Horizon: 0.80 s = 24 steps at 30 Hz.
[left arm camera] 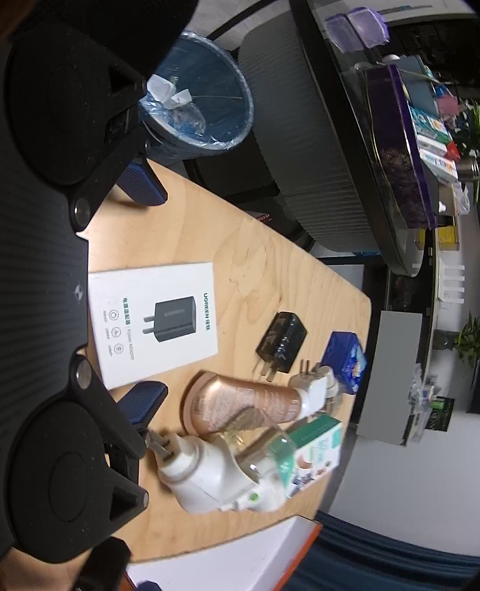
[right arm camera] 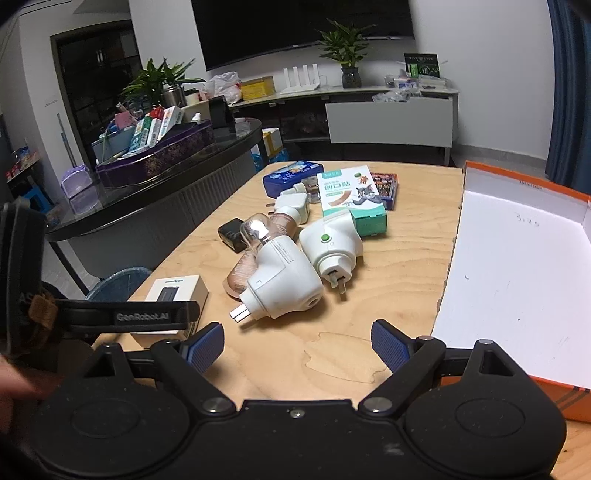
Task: Organize rigid objects
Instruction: 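Close left gripper on the UGREEN box while right gripper grasps the glass-bottle air freshener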
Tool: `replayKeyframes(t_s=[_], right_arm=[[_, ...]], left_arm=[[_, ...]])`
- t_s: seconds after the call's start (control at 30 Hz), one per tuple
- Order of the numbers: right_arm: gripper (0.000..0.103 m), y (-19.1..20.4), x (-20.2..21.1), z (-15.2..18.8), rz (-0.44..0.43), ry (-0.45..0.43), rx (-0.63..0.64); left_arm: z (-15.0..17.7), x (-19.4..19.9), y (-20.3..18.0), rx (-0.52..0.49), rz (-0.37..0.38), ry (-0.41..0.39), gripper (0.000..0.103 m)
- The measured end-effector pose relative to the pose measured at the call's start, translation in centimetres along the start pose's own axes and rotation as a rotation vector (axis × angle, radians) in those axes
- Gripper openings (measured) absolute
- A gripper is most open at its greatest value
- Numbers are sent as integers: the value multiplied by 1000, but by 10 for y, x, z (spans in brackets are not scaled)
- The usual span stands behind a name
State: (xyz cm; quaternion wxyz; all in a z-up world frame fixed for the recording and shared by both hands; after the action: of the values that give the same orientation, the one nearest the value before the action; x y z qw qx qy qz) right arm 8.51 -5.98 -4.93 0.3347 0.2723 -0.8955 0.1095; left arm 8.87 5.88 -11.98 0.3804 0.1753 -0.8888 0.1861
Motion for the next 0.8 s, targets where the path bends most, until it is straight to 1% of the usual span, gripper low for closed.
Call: replayKeyframes(t_s=[0.03,0.07,0.1,0.13,0.17,0.2,0.3,0.33,0.5,0.57,0.63,0.67,0.7,0.8], right_arm=[[102,-1,-3,-1,-4,3,-13],[102,-1,-6,-3,-11,7,-31],[102,-2,-11,-4,-20,13,-51],[102,-2,-16,-6,-32,21,-74],[102,-2,-22,-8,-46,29,-100],[102,-2,-28,-10,-57,37,-127],[102,-1,-47,-15,-85,65,-203],[102,-1,-54,-16,-82,78,-222],[102,-4,-85,-21,-50,129,-328],[102,-6,-92,-25,-25,119,-327],[92,-6,-97,-29,4,114,-301],[79,-5,-97,-30,28,113,-268],[79,-4,-97,-29,28,107,-239],[78,-1,-90,-22,0,96,-210]], left_arm=[[2,-2,0,-7,10,5,94],[2,-1,-1,-28,17,-16,89],[2,0,-1,-41,23,-29,81],[1,0,-1,-47,27,-40,76],[0,1,-1,-46,37,-50,66],[-1,2,-1,-45,52,-59,60],[-2,3,0,-35,86,-71,59],[-2,3,0,-34,91,-74,59],[-3,3,-4,-21,137,-75,59],[-4,4,-5,-20,148,-76,59],[-4,3,-6,-18,156,-78,59],[-4,3,-6,-14,160,-78,59],[-4,3,-5,-10,166,-79,59],[-5,5,-5,-4,177,-85,59]])
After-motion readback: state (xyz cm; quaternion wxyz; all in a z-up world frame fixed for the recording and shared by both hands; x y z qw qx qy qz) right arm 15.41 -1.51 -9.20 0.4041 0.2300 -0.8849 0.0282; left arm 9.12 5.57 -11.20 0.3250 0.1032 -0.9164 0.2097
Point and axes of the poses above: each gripper's, at about its wrist camera, not at the fingertips, and x roughly against the way its jaws point, y to its left, z to its underside, the point moved 10 cm from there along -x, roughly the way its jaws point, and after that the axes turned 15 degrees about x, right-handed, at the moved point
